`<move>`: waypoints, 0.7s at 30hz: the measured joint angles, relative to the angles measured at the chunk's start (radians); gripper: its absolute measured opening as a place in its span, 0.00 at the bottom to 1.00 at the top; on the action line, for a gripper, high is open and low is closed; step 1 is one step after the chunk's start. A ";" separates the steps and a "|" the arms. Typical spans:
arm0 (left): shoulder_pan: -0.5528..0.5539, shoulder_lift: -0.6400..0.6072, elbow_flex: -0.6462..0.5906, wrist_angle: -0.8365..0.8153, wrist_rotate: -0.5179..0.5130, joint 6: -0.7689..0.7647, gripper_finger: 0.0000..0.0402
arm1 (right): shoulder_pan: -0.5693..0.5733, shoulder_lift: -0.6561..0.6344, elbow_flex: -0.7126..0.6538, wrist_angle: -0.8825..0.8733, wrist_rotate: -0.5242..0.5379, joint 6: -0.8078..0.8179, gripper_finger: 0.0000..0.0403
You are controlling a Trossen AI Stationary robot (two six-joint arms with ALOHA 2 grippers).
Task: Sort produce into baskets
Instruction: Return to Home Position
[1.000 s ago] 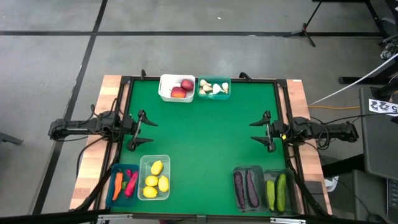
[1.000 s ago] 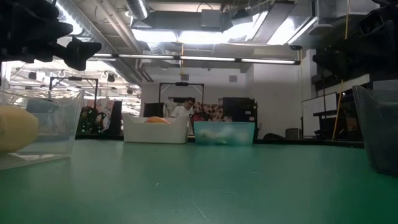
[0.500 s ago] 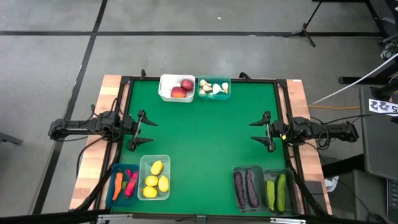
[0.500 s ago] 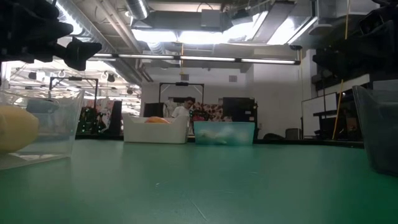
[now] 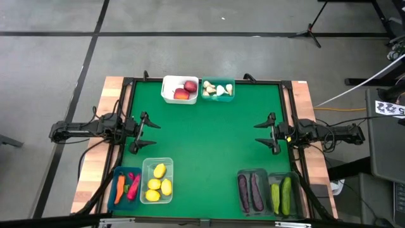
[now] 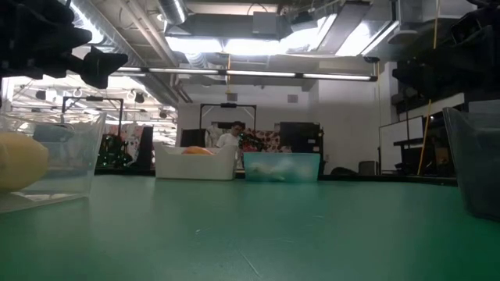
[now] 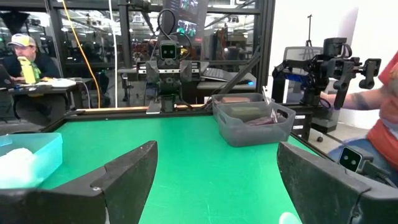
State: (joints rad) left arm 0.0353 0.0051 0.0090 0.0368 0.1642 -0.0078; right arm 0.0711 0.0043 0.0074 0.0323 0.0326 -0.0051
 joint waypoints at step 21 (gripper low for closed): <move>0.000 0.000 0.000 0.000 0.000 0.000 0.81 | 0.000 0.000 0.000 0.016 -0.007 0.000 0.70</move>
